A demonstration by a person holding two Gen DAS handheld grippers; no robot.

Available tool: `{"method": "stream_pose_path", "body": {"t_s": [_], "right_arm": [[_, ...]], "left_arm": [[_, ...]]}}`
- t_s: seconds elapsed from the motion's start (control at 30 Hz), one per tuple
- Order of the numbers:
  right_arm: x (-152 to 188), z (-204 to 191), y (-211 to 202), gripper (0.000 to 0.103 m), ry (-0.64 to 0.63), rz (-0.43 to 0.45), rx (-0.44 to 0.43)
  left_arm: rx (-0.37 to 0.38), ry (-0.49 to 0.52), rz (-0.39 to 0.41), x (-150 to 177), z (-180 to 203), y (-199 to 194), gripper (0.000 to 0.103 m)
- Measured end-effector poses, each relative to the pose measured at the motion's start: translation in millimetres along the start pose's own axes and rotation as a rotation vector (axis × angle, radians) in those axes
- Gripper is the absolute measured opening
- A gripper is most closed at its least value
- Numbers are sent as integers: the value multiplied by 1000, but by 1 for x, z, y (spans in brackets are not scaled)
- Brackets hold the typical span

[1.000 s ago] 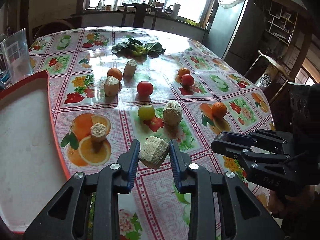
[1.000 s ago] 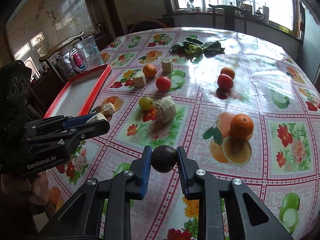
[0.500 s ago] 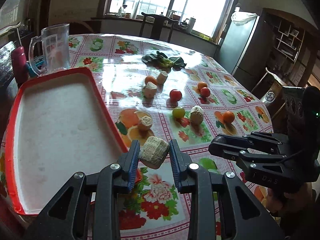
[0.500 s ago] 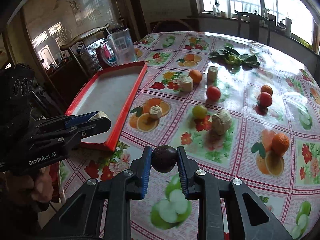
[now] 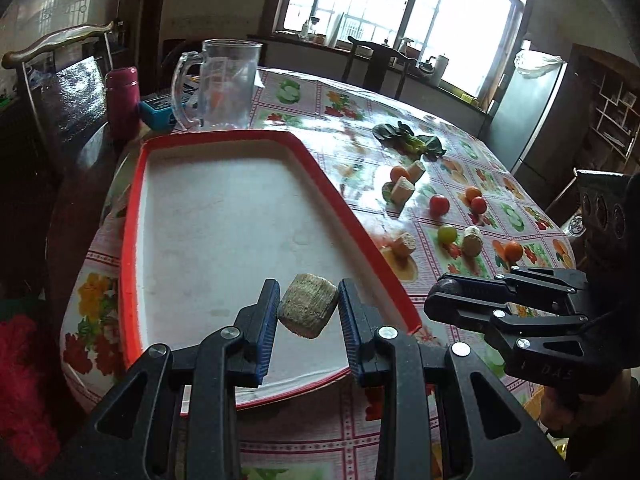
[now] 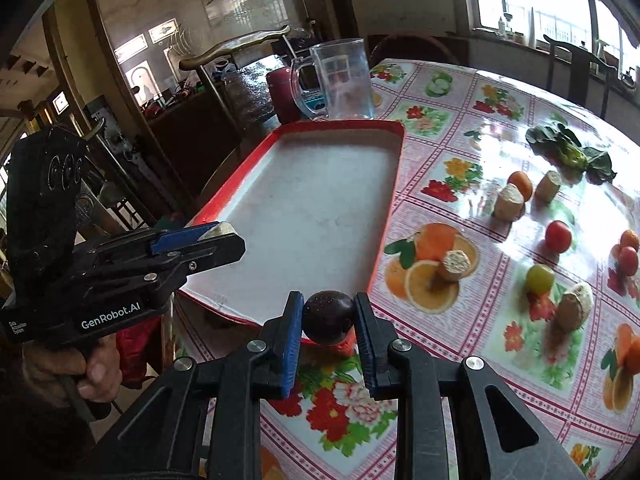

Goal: Organize fruits
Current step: 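Grasp a corn piece with the left tool while the right tool grasps the dark plum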

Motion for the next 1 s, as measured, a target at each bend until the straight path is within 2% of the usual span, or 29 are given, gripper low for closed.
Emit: {"method": "stream_pose_path", "body": {"t_s": [0.27, 0.57, 0.73, 0.8, 0.87, 0.9, 1.0], "right_arm": [[-16, -19, 30, 26, -21, -27, -29], [-13, -23, 65, 27, -23, -98, -45], [-7, -25, 81, 29, -42, -131, -42], [-7, -25, 80, 37, -44, -128, -50], [-7, -25, 77, 42, -43, -118, -44], [-7, -25, 73, 43, -42, -108, -44], [-9, -22, 60, 43, -33, -78, -45]], "left_arm": [[-47, -54, -3, 1, -37, -2, 27], [-84, -54, -52, 8, -51, 14, 27], [-111, -42, -112, 18, -54, 28, 27], [-127, -31, -129, 22, -55, 31, 28], [-134, -24, -133, 23, -53, 30, 32], [-135, -28, -133, 23, -53, 29, 40], [-146, -28, -112, 19, -53, 23, 46]]}}
Point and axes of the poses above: each gripper's, at about its wrist camera, not at the fingertips, and y roughly the way its jaws point, z to its right, x to its underside, the point moved 9 cm from there along y, roughly the way its jaws point, and after that the axes turned 7 degrees about -y, right-handed, at the moved point
